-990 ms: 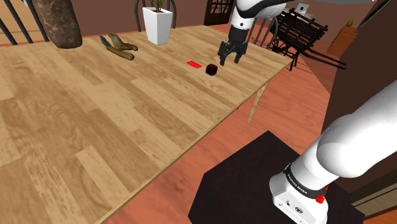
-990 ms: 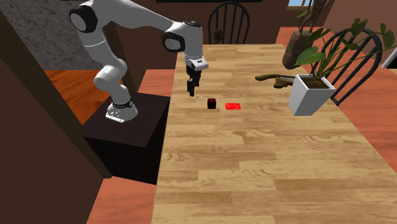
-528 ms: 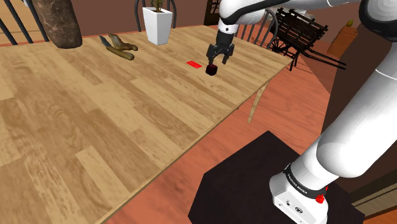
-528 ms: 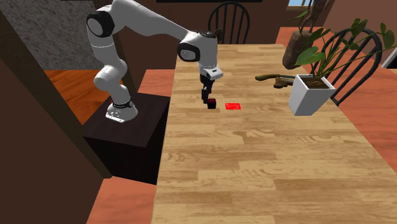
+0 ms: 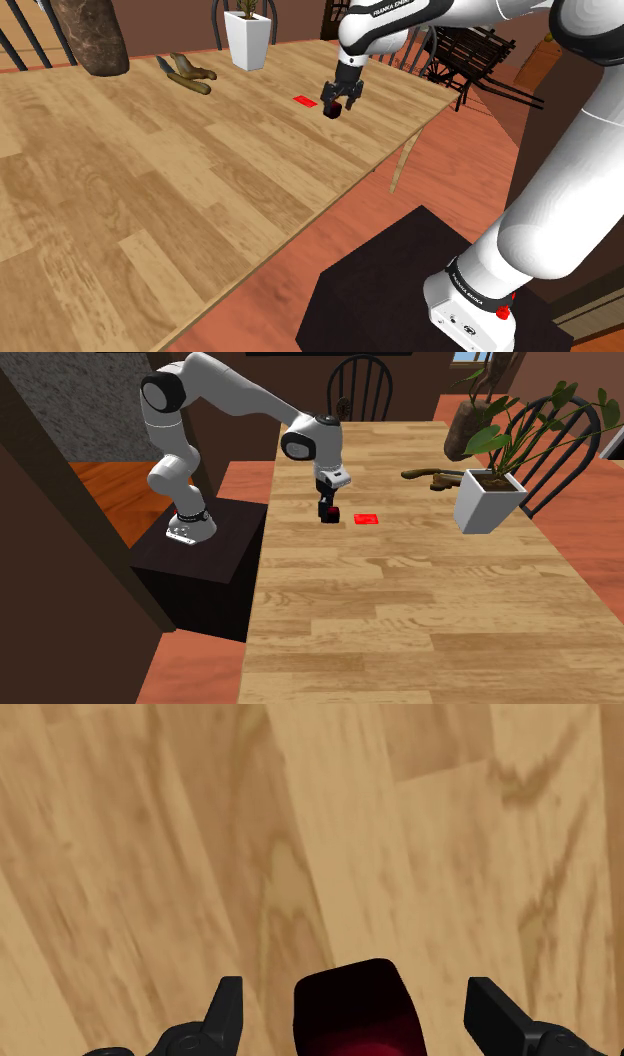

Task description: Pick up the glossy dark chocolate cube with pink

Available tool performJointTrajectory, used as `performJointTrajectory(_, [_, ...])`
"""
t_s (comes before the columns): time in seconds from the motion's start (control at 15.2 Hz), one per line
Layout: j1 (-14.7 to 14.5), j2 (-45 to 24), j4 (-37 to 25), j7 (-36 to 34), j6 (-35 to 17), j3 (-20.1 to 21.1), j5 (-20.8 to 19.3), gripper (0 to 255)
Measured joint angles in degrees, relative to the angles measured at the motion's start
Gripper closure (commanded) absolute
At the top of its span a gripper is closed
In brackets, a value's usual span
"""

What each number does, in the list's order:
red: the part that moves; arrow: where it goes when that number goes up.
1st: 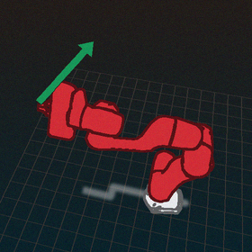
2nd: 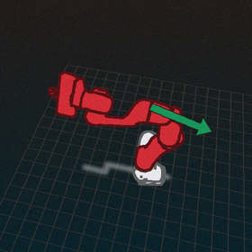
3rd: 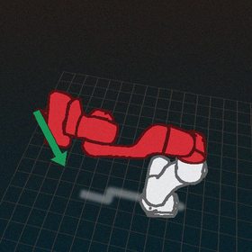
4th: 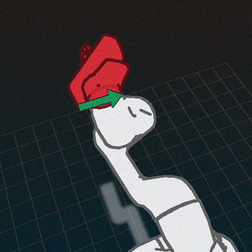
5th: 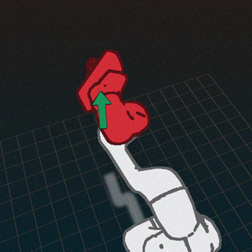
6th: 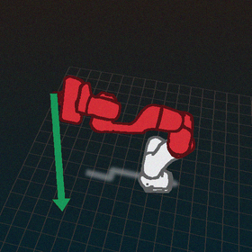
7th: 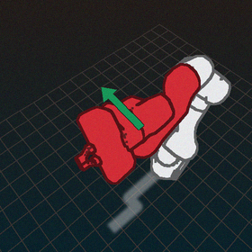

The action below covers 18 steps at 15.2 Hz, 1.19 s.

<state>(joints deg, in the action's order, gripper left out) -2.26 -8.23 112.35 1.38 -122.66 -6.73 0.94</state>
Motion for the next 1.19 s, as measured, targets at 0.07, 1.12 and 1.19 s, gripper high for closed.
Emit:
performJointTrajectory(0.07, [-0.01,-0.02,0.07,-0.02,-0.10,0.01,0.00,255])
performJointTrajectory(1.12, [-0.08,1.57,-2.38,-0.21,3.89,0.00,-0.24,255])
performJointTrajectory(1.19, [-0.04,1.69,-3.10,-0.17,4.73,-0.03,-0.26,255])
